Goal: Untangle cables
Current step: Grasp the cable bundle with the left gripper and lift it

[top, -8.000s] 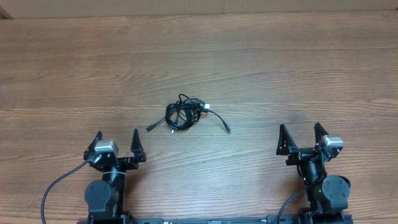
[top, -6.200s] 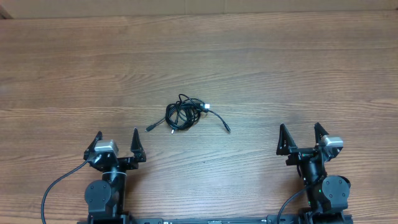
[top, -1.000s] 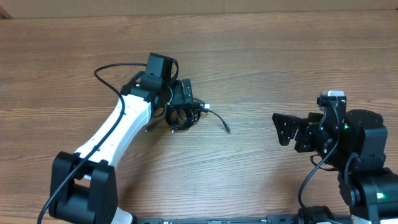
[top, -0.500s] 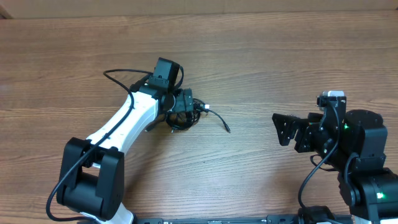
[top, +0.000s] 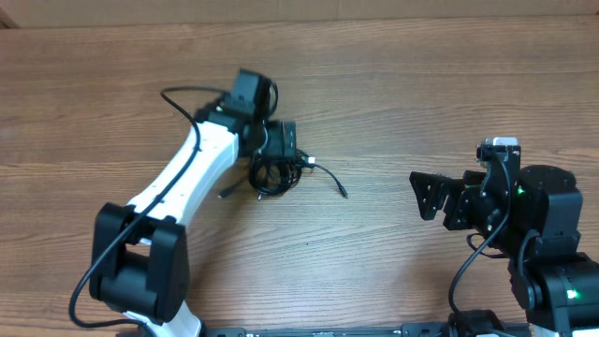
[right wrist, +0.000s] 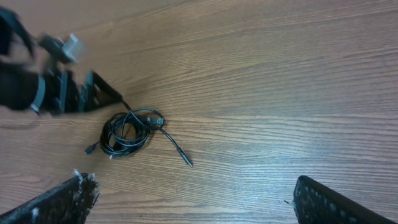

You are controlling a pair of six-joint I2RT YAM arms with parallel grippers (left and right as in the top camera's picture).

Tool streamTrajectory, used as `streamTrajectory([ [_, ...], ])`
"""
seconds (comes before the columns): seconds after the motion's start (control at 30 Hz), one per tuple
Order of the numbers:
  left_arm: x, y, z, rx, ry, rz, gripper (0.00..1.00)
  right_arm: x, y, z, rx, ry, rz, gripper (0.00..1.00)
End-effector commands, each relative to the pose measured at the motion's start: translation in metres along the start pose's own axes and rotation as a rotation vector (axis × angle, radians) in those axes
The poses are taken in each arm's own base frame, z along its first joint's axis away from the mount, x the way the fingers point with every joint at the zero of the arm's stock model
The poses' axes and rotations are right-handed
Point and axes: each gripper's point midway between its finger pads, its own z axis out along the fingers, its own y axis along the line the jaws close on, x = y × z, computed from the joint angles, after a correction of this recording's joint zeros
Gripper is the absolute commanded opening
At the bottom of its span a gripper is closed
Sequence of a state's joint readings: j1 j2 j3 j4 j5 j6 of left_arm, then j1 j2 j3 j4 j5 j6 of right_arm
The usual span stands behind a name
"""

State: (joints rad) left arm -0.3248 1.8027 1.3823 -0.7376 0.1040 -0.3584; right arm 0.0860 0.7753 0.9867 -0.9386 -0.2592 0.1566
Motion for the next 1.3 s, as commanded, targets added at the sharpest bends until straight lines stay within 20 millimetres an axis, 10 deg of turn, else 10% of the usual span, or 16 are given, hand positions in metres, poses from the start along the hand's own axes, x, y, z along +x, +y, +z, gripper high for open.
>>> streamTrajectory([
  [0.0, -0.032, -0.015, -0.034, 0.057, -0.108, 0.002, 0.98, -0.007, 0.006, -0.006, -0.017, -0.023, -0.011, 1.00],
  [0.37, 0.005, 0.002, 0.026, -0.080, 0.055, -0.031, 0.98, -0.007, 0.006, -0.006, -0.020, -0.022, -0.010, 1.00],
  [1.27, 0.086, 0.055, 0.046, -0.280, 0.277, -0.079, 0.71, -0.003, 0.007, -0.006, -0.022, -0.007, -0.006, 1.00],
])
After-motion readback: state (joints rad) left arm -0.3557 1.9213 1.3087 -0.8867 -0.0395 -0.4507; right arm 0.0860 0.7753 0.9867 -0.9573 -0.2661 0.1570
